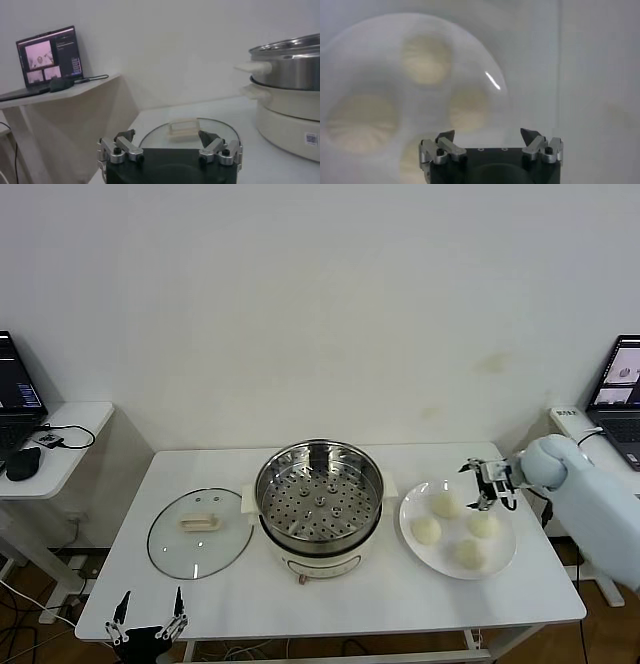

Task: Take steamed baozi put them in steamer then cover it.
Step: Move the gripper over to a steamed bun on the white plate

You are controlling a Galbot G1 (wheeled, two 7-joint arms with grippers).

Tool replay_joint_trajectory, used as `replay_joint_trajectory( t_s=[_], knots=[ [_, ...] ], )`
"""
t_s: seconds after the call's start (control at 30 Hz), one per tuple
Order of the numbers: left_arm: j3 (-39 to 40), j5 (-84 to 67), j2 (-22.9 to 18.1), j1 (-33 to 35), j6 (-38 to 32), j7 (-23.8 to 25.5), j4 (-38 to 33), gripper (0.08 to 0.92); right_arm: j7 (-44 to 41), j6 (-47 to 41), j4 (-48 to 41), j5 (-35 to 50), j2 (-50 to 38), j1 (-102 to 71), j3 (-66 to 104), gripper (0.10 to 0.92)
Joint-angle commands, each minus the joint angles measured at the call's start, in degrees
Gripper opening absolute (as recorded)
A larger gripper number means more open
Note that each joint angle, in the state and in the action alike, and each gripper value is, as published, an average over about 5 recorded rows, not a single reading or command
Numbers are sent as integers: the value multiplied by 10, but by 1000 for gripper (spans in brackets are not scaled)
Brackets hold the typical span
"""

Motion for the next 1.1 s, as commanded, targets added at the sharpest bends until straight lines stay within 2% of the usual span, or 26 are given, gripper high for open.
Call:
replay_joint_trajectory(
  t_s=[0.03,0.8,1.1],
  knots=[
    [-2,0,2,0,0,0,0,823,-24,8,-42,0,18,44,-73,823],
    [-15,-4,7,-1,-3,-2,2,823,10,24,-147,-49,103,35,-51,819],
    [-14,-4,7,-4,-3,-3,4,823,13,24,-163,-58,119,36,-51,721]
  ],
)
